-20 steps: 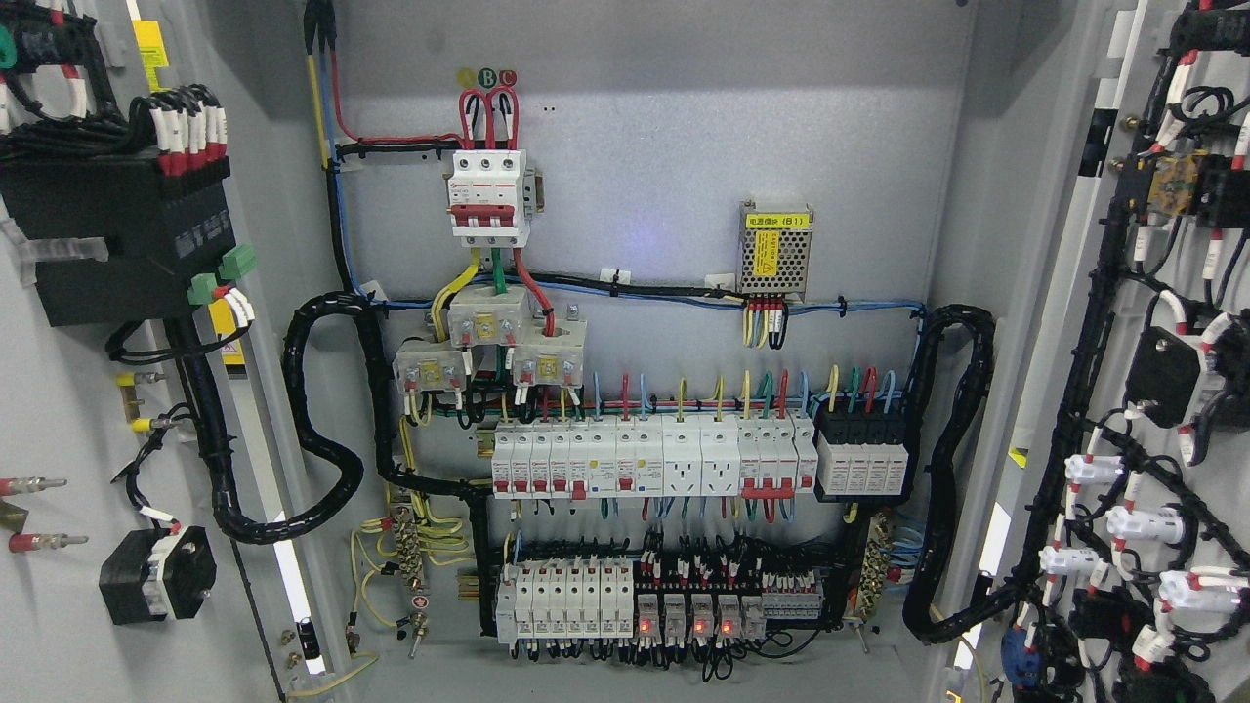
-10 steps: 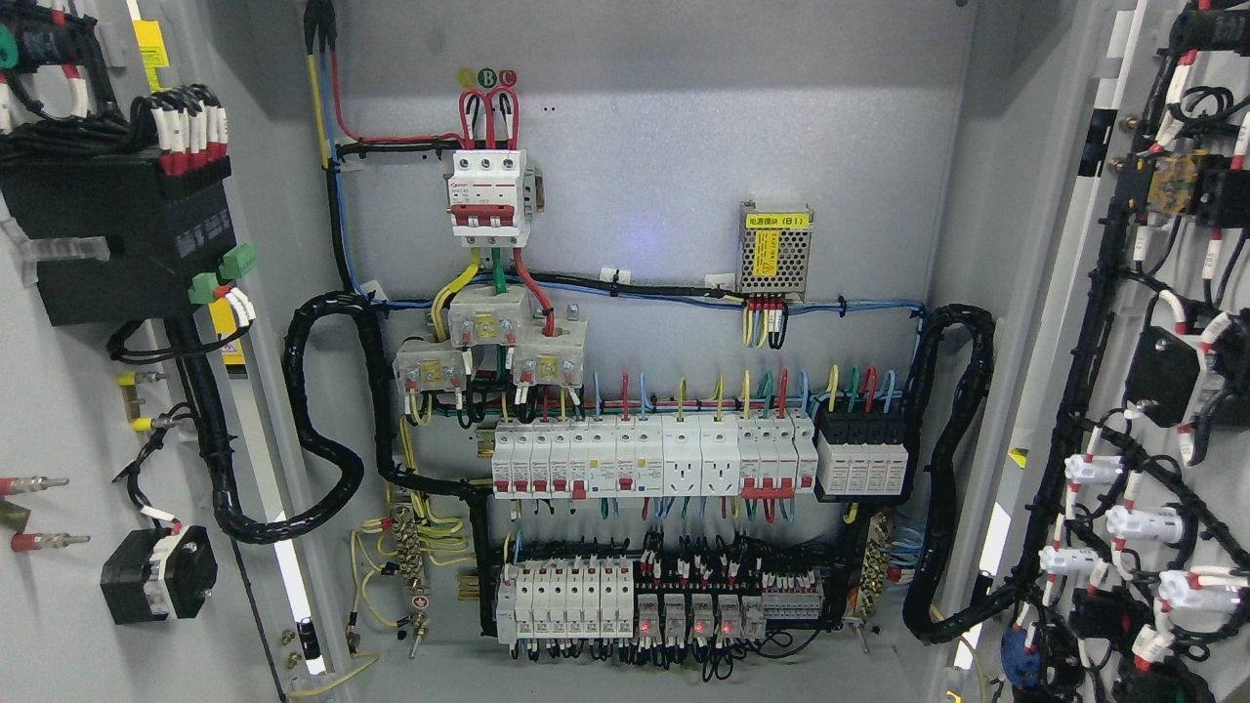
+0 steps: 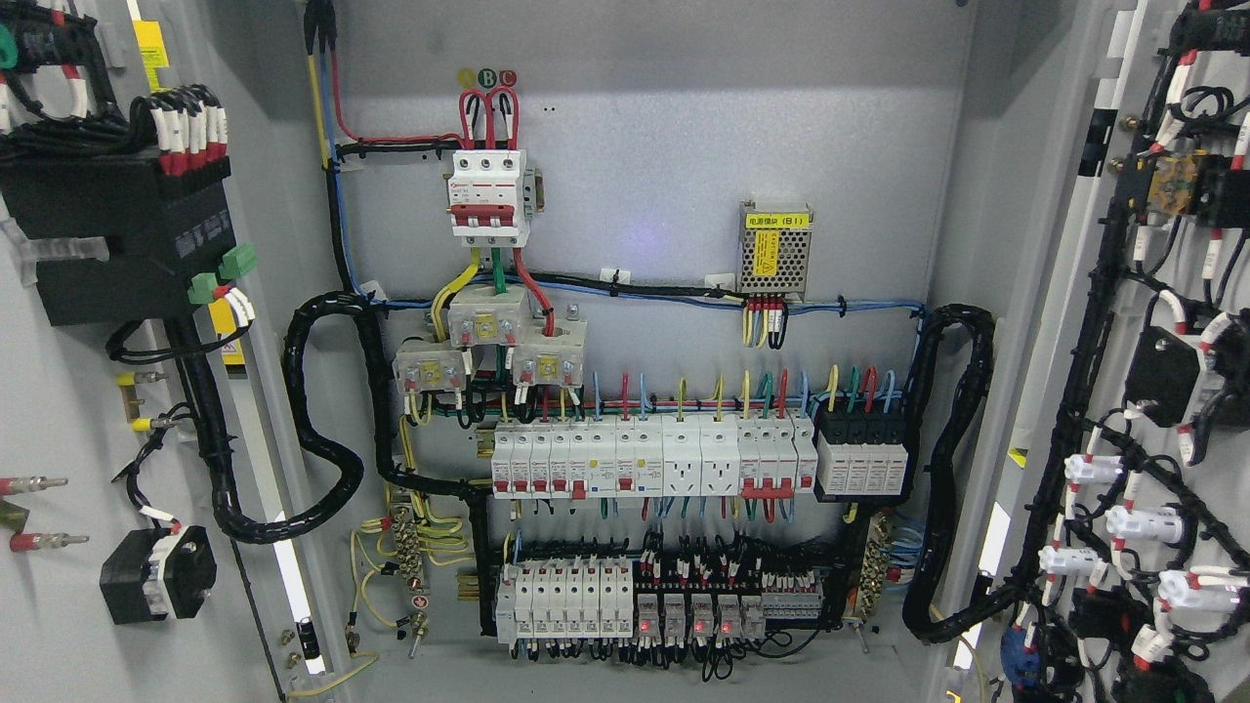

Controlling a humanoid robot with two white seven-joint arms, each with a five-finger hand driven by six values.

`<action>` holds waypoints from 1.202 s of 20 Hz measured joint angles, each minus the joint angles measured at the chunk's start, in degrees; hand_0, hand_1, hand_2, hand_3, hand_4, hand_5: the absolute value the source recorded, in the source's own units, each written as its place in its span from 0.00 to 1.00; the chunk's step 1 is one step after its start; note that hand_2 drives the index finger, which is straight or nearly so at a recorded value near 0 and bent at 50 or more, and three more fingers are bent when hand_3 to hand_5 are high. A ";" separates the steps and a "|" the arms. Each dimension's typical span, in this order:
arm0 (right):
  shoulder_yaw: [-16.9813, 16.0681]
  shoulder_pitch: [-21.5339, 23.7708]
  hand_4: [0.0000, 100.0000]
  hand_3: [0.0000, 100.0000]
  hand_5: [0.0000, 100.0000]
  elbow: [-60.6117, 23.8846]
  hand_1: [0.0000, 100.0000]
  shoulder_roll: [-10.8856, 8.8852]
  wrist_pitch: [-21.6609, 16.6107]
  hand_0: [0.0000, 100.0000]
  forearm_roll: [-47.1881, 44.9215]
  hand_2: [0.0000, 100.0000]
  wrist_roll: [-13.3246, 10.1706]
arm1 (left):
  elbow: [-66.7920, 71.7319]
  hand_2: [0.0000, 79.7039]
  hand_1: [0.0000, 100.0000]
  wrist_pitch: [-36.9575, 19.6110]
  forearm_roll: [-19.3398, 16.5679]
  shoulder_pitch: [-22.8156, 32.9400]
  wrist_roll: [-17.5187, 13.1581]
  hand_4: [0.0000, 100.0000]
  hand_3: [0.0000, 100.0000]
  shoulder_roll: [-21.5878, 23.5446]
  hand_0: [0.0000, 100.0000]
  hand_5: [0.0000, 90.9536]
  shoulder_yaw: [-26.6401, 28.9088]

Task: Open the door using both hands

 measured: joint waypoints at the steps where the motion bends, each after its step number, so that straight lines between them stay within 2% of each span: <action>1: -1.00 1.45 0.00 0.00 0.00 -0.95 0.50 -0.60 -1.09 0.00 0.65 0.04 -2.57 | -0.97 0.00 0.56 -0.18 0.02 0.35 -0.05 0.00 0.00 0.17 0.12 0.00 0.01; 3: -2.67 4.40 0.00 0.00 0.00 -2.77 0.50 -1.69 -4.83 0.00 2.10 0.04 -6.66 | -4.09 0.00 0.56 -0.59 0.02 1.49 -0.08 0.00 0.00 0.48 0.12 0.00 0.03; 5: -4.21 7.44 0.00 0.00 0.00 -4.30 0.50 -2.57 -10.63 0.00 3.66 0.04 -8.95 | -7.94 0.00 0.56 -0.84 0.02 2.89 -0.05 0.00 0.00 0.83 0.12 0.00 0.04; 9: -7.16 14.51 0.00 0.00 0.00 -7.09 0.50 -4.46 -21.05 0.00 6.48 0.04 -10.56 | -17.42 0.00 0.56 -1.44 0.00 5.12 0.11 0.00 0.00 1.49 0.12 0.00 0.04; 12: -9.29 21.18 0.00 0.00 0.00 -9.40 0.50 -6.32 -28.07 0.00 7.71 0.04 -10.85 | -25.15 0.00 0.56 -1.53 -0.05 7.04 -5.12 0.00 0.00 1.87 0.12 0.00 -0.01; 15: -12.04 28.29 0.00 0.00 0.00 -11.26 0.50 -8.31 -35.56 0.00 8.45 0.04 -10.89 | -33.91 0.00 0.56 -1.69 -0.09 9.77 -13.97 0.00 0.00 2.15 0.12 0.00 -0.09; 17: -14.04 32.47 0.00 0.00 0.00 -12.31 0.50 -9.61 -40.33 0.00 8.73 0.04 -10.90 | -40.53 0.00 0.56 -1.67 -0.11 12.02 -17.60 0.00 0.00 2.33 0.12 0.00 -0.12; 20: -17.35 38.19 0.00 0.00 0.00 -14.00 0.50 -11.50 -45.41 0.00 9.00 0.04 -10.91 | -50.31 0.00 0.56 -1.54 -0.16 14.57 -19.88 0.00 0.00 2.70 0.12 0.00 -0.15; 24: -21.64 43.47 0.00 0.00 0.00 -16.18 0.50 -13.42 -47.54 0.00 9.08 0.04 -10.98 | -62.93 0.00 0.56 -1.44 -0.22 16.31 -20.75 0.00 0.00 3.53 0.12 0.00 -0.02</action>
